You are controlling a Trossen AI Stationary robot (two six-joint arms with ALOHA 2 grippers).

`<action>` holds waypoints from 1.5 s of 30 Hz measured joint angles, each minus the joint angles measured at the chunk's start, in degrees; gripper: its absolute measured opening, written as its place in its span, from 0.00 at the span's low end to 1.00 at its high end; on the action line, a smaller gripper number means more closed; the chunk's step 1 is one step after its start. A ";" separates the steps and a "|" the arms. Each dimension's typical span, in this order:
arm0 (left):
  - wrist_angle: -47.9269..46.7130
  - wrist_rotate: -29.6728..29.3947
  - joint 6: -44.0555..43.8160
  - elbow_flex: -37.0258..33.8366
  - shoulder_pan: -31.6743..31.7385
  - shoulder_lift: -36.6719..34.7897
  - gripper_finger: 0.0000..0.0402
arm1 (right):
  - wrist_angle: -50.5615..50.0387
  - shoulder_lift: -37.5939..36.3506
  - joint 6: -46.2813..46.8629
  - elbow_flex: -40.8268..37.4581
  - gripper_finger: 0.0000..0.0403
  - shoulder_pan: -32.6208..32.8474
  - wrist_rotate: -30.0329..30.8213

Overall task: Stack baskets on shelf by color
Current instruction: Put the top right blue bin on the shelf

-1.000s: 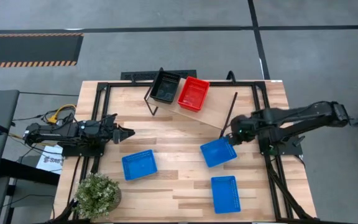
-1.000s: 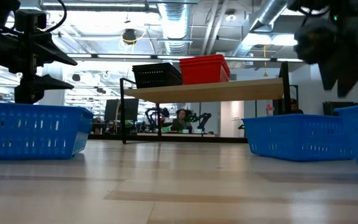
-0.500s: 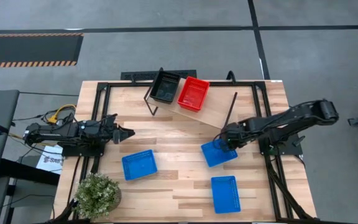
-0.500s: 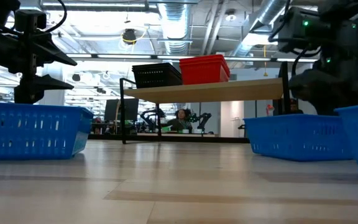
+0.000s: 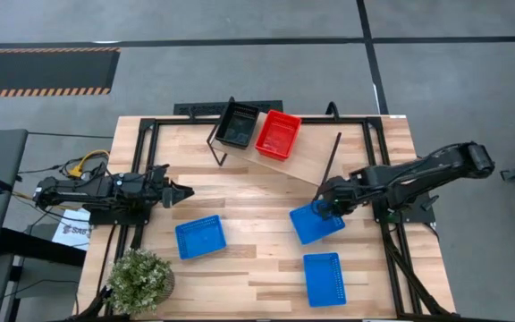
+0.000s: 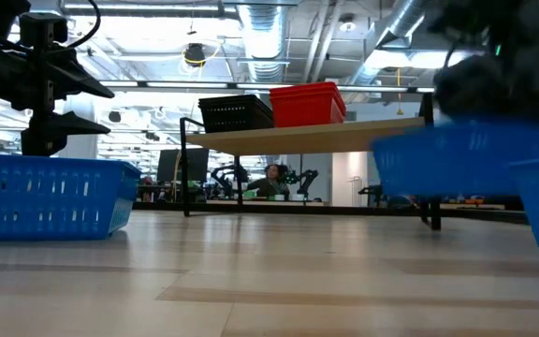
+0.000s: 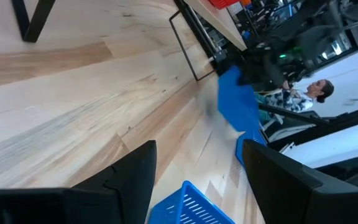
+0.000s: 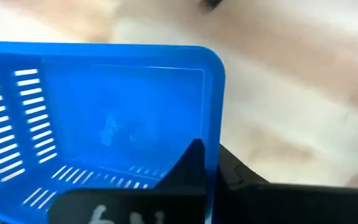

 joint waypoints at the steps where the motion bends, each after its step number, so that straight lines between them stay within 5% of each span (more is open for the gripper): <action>1: 0.00 0.02 0.02 0.00 0.01 0.00 0.56 | -1.13 -0.88 -0.01 1.35 0.02 0.40 -1.33; 5: 0.00 0.04 0.06 0.00 0.01 0.00 0.56 | -2.85 -4.91 -1.84 8.55 0.02 1.88 -6.67; 10: -0.25 0.01 0.52 0.02 0.02 0.00 0.56 | -1.66 -7.72 -13.16 21.74 0.02 0.09 -6.39; 16: -0.66 -0.37 0.52 0.07 0.01 0.00 0.56 | -7.88 -5.20 -36.87 37.33 0.02 -12.54 2.06; 22: -0.70 -0.39 0.48 0.07 0.00 0.00 0.56 | -18.62 2.04 -62.00 46.75 0.02 -30.43 -3.74; 31: -0.79 -0.50 0.14 0.07 0.00 0.00 0.56 | -26.78 15.23 -86.82 51.82 0.02 -48.76 -14.03; 45: -0.90 -2.51 -1.01 0.07 0.00 0.00 0.56 | -30.28 26.39 -95.76 52.11 0.02 -51.44 -12.74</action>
